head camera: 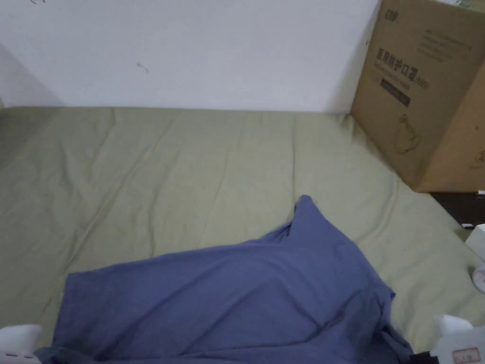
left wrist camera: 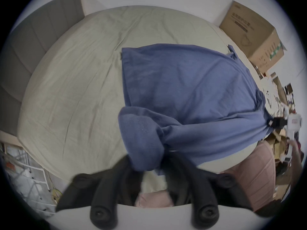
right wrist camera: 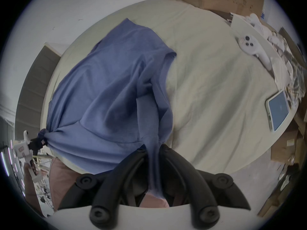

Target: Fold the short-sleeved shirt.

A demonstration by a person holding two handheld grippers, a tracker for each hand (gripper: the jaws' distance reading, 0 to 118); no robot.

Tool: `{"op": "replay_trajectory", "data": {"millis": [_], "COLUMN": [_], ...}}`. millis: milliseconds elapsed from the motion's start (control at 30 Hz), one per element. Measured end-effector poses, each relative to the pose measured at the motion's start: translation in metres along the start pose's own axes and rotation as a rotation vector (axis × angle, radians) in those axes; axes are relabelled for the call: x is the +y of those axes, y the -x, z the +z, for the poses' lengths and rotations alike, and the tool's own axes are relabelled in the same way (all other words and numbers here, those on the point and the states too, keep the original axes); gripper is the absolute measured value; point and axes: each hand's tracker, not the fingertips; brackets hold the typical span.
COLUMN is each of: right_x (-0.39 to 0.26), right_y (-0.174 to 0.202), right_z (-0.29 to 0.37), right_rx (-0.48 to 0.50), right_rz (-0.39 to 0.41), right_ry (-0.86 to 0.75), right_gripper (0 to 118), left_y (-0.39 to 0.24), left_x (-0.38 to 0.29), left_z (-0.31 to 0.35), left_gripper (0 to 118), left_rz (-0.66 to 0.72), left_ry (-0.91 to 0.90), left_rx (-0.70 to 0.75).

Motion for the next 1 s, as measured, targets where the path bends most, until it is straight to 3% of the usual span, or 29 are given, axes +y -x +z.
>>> {"op": "replay_trajectory", "data": {"millis": [33,67,100,133,167,267,400,467,500,533,567,600,700,800,933,1000], "right_x": [0.0,-0.001,-0.002,0.001,0.002,0.008,0.002,-0.008,-0.014,-0.02,-0.026,-0.027,-0.023,-0.016,-0.008,-0.001], "right_y": [0.002,0.005,0.007,0.01,0.014,0.035,0.078,0.098,0.107,0.118,0.126,0.133,0.15,0.15,0.144,0.139], "right_z": [0.001,0.006,0.013,0.021,0.03,0.075,0.137,0.157,0.161,0.165,0.167,0.165,0.156,0.147,0.135,0.124], "right_rx": [-0.005,-0.005,-0.005,-0.024,-0.047,-0.082,0.091,0.235,0.285,0.34,0.394,0.402,0.408,0.422,0.34,0.338], "right_rz": [0.002,0.007,0.021,0.043,0.066,0.121,0.146,0.139,0.133,0.119,0.116,0.106,0.101,0.125,0.159,0.133], "right_ry": [0.003,0.002,-0.006,-0.007,-0.008,-0.16,-0.431,-0.574,-0.638,-0.699,-0.746,-0.764,-0.704,-0.645,-0.604,-0.55], "right_gripper": [11,16,39,79,113,116,116,112,104,84,25,1,1,1,1,1], "left_y": [0.003,0.007,0.011,0.016,0.021,0.029,0.016,0.0,-0.008,-0.016,-0.023,-0.029,-0.04,-0.026,0.011,0.029], "left_x": [-0.001,-0.002,-0.002,-0.003,-0.003,0.0,0.003,-0.004,-0.007,-0.012,-0.015,-0.015,-0.007,0.04,0.126,0.149], "left_z": [0.002,0.007,0.014,0.024,0.036,0.081,0.142,0.164,0.171,0.175,0.177,0.176,0.167,0.146,0.064,0.018], "left_gripper": [41,74,95,105,104,105,105,102,93,74,32,0,0,0,0,1], "left_rz": [0.009,0.023,0.034,0.055,0.077,0.144,0.176,0.18,0.172,0.16,0.142,0.122,0.106,0.081,0.066,0.077], "left_ry": [-0.002,-0.003,-0.01,-0.03,-0.056,-0.185,-0.436,-0.609,-0.682,-0.752,-0.793,-0.802,-0.779,-0.648,-0.279,-0.223], "left_rx": [0.01,0.013,0.01,0.007,0.003,-0.075,-0.199,-0.18,-0.167,-0.147,-0.116,-0.089,-0.052,-0.049,-0.042,-0.008]}}
